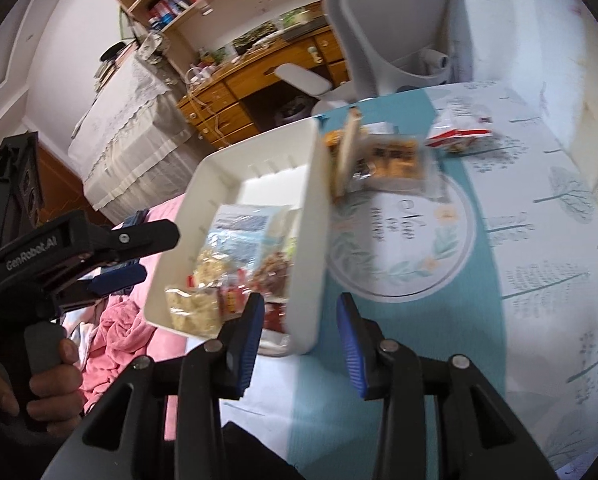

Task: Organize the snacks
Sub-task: 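Move both grippers back to the snacks on the plate, then grasp the clear orange-cube snack bag with the left gripper while the right grasps the white red-striped bag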

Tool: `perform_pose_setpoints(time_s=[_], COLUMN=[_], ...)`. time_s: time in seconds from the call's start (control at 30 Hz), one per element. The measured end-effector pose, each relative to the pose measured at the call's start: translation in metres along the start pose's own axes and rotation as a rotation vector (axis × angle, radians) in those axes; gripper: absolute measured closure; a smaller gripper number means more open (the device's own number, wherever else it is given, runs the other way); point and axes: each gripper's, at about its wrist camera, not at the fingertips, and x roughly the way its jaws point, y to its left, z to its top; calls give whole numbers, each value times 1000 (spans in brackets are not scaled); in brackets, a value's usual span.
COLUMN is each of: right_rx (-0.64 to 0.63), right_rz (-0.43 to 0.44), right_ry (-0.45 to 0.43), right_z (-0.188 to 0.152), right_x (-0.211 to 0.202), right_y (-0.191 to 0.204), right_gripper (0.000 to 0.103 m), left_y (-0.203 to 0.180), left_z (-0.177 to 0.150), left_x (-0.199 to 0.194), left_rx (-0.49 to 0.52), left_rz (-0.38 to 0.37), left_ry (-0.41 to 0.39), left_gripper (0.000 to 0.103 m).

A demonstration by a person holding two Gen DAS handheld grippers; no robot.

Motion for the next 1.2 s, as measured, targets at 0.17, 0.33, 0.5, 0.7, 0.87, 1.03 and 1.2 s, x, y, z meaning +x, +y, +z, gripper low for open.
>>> perform_pose_setpoints(time_s=[0.17, 0.33, 0.5, 0.7, 0.87, 1.03, 1.2], right_rx=[40, 52, 42, 17, 18, 42, 54], right_rz=[-1, -3, 2, 6, 11, 36, 36], right_ry=[-8, -25, -36, -49, -87, -85, -62], right_z=[21, 49, 83, 123, 149, 167, 172], right_x=[-11, -16, -13, 0, 16, 44, 73], right_y=[-43, -80, -120, -155, -174, -190, -199], right_gripper=[65, 65, 65, 55, 38, 35, 35], left_y=[-38, -77, -105, -115, -116, -119, -116], left_z=[3, 6, 13, 26, 36, 50, 63], left_x=[20, 44, 68, 106, 137, 165, 194], left_rx=[-46, -134, -226, -414, -543, -595, -652], left_rz=[17, 68, 97, 122, 135, 125, 129], left_ry=[39, 103, 126, 179, 209, 183, 170], left_gripper=[13, 13, 13, 13, 13, 13, 6])
